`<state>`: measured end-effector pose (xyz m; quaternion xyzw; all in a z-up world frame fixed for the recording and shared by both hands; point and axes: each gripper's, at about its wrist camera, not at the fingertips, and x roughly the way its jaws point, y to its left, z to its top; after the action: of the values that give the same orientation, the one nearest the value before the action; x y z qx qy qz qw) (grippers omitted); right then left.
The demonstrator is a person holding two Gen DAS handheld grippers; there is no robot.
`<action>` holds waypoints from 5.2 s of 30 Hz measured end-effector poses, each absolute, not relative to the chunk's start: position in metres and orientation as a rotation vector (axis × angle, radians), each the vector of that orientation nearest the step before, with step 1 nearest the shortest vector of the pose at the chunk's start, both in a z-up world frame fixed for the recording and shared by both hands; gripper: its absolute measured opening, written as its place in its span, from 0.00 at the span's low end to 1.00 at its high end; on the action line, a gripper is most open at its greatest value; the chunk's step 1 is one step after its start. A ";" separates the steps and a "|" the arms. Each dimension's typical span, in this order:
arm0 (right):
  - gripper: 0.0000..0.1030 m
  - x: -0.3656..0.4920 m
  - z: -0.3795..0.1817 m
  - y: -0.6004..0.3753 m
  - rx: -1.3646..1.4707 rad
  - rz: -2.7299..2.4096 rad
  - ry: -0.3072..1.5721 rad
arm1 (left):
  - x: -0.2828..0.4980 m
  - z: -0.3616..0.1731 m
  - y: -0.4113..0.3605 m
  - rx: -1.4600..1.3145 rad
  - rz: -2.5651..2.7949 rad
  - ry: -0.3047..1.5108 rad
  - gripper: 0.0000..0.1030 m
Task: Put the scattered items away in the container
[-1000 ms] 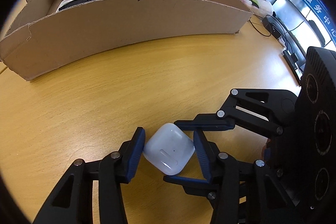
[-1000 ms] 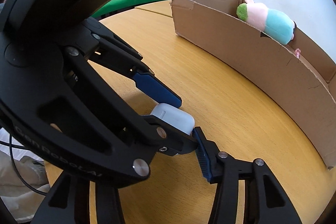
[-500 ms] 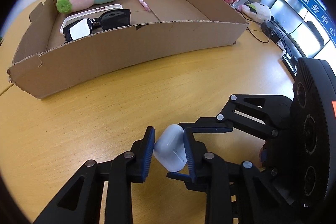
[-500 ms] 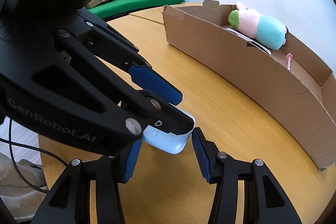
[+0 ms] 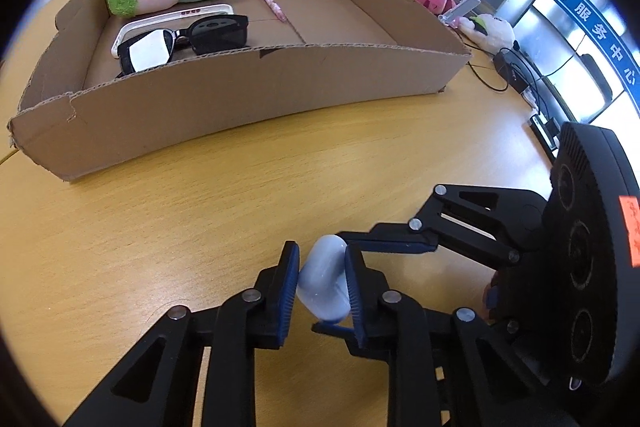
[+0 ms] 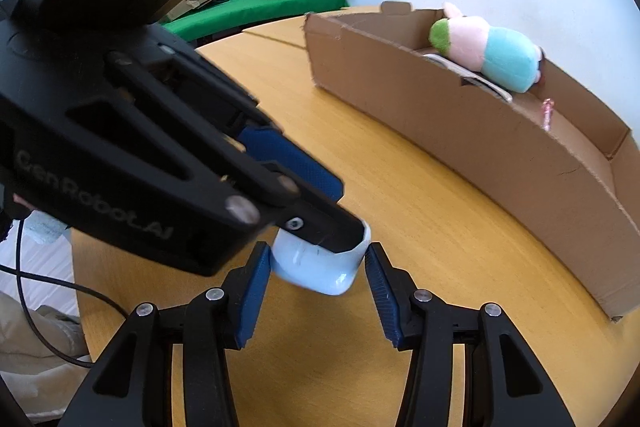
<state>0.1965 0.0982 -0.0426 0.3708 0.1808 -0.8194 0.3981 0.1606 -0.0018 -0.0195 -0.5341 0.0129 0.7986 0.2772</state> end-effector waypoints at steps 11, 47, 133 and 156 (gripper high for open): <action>0.46 0.189 -0.043 0.110 0.960 -2.105 0.412 | 0.158 -0.023 0.009 -1.435 2.113 0.030 0.18; 0.46 0.107 0.063 0.135 0.749 -2.226 0.599 | 0.063 0.070 0.061 -1.227 2.143 0.194 0.19; 1.00 0.040 0.065 0.228 1.160 -2.374 0.070 | 0.018 0.053 0.061 -1.085 2.715 0.162 0.75; 1.00 0.077 0.057 0.208 1.160 -2.610 0.132 | 0.078 0.061 0.025 -1.036 2.937 0.022 0.76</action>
<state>0.0769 0.2082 0.0575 0.4015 0.0455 -0.9038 0.1407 0.0784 0.0246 0.0614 -0.3327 0.0070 0.9429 0.0133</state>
